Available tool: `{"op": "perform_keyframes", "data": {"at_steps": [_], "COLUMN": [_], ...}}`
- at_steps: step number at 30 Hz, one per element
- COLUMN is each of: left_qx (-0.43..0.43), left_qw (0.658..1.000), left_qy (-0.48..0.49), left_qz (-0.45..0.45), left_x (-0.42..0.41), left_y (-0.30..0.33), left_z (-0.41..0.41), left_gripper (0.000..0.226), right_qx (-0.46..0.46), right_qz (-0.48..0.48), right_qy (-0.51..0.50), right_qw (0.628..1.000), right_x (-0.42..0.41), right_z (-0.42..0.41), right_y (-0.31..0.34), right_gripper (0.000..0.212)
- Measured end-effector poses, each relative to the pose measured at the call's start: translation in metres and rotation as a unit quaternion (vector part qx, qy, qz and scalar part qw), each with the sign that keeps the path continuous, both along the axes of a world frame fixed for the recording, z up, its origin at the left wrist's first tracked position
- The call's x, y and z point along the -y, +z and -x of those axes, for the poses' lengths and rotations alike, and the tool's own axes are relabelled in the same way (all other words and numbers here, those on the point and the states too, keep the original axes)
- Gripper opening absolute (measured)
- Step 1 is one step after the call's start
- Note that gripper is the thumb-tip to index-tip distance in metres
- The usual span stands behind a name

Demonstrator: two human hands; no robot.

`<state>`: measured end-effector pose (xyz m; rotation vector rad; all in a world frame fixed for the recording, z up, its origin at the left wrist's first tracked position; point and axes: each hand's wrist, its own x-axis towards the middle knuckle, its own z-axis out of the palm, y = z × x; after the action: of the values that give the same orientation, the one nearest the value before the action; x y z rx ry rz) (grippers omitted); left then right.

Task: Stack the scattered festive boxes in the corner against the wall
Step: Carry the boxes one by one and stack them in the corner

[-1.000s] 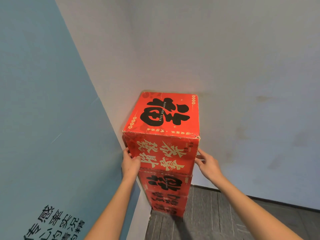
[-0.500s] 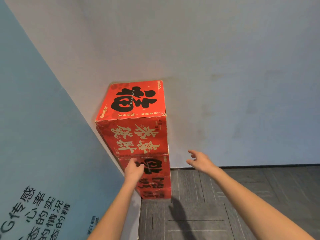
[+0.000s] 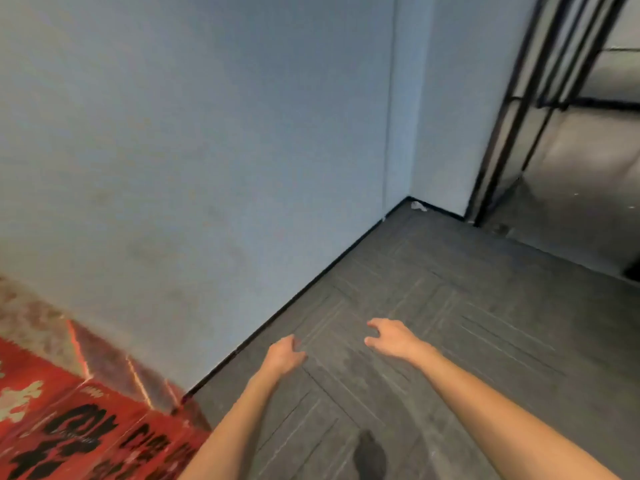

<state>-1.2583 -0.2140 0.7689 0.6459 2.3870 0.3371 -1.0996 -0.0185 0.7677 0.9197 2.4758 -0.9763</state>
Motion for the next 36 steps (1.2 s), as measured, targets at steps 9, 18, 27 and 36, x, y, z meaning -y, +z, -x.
{"op": "perform_keyframes", "data": {"at_steps": [9, 18, 27, 36], "left_qx": [0.030, 0.063, 0.113, 0.097], "left_qw": [0.935, 0.781, 0.640, 0.595], "left_qy": [-0.353, -0.622, -0.757, -0.794], "left_qz": [0.003, 0.009, 0.061, 0.083], "left_x": [-0.287, -0.454, -0.507, -0.516], "left_y": [-0.005, -0.046, -0.062, -0.088], "left_z": [-0.281, -0.551, -0.756, -0.922], "left_gripper": [0.023, 0.022, 0.040, 0.042], "right_qx": [0.022, 0.042, 0.040, 0.014], "right_qz": [0.010, 0.016, 0.032, 0.065], "right_qy": [-0.382, -0.658, -0.821, -0.875], "right_qw": [0.924, 0.752, 0.568, 0.480], "right_x": [-0.143, -0.148, -0.109, -0.077], "right_z": [-0.360, -0.611, -0.751, -0.873], "right_y": [-0.002, -0.009, 0.002, -0.055], "right_gripper": [0.055, 0.049, 0.046, 0.055]}}
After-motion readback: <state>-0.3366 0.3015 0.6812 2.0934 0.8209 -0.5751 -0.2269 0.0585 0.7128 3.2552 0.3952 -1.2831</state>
